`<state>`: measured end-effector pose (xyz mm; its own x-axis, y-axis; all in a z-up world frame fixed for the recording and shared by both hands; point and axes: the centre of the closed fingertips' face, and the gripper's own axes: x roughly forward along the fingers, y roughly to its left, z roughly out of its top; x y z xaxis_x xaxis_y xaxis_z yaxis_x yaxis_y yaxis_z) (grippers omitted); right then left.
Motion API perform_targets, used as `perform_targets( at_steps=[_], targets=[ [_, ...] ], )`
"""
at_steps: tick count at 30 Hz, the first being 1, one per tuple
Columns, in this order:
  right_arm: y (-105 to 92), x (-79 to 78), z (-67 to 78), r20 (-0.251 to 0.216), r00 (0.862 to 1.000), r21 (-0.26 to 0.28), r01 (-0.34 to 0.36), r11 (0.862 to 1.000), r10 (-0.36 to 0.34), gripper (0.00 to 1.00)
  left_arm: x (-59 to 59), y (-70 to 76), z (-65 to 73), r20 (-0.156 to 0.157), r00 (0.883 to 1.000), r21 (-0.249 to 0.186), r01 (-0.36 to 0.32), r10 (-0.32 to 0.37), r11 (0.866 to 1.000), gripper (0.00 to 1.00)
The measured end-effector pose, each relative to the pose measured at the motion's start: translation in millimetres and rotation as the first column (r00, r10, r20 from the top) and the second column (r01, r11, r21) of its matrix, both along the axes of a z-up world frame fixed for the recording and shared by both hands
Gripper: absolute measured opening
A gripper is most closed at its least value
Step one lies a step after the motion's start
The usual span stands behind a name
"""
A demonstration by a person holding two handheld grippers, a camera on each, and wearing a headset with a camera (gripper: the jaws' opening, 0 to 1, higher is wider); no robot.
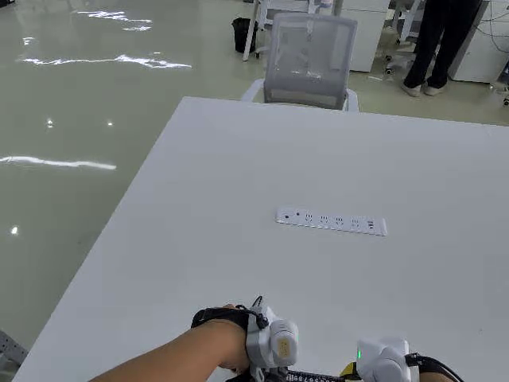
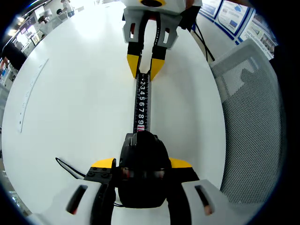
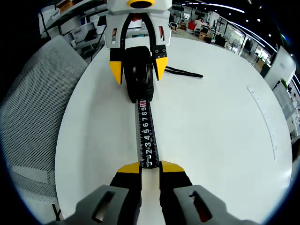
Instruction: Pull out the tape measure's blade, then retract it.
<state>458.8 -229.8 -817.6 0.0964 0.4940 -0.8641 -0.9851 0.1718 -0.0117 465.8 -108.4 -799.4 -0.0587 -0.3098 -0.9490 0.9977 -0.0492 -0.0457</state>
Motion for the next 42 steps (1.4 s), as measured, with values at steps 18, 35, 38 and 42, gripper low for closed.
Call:
perform_targets(
  at_steps=[18, 35, 38, 42],
  targets=[
    [-9.7, -1.4, 1.6, 0.003, 1.000, -0.003, 0.009, 1.000, -0.009, 0.12, -1.1, 0.4, 0.2, 0.001, 1.000, 0.002, -0.004, 0.004, 1.000, 0.39],
    [-20.7, -4.0, 3.4, 0.002, 1.000, -0.013, 0.011, 1.000, -0.011, 0.12, -0.2, 0.5, 0.1, 0.003, 1.000, 0.003, -0.009, 0.009, 1.000, 0.39],
    [-23.2, -4.3, 4.0, 0.003, 1.000, -0.014, 0.013, 1.000, -0.013, 0.12, -0.2, 0.4, 0.2, 0.003, 1.000, 0.002, -0.011, 0.011, 1.000, 0.39],
    [-27.0, -4.1, 4.0, 0.009, 1.000, -0.017, 0.016, 1.000, -0.016, 0.12, -0.1, 0.1, 0.1, 0.003, 1.000, 0.002, -0.013, 0.013, 1.000, 0.39]
  ],
)
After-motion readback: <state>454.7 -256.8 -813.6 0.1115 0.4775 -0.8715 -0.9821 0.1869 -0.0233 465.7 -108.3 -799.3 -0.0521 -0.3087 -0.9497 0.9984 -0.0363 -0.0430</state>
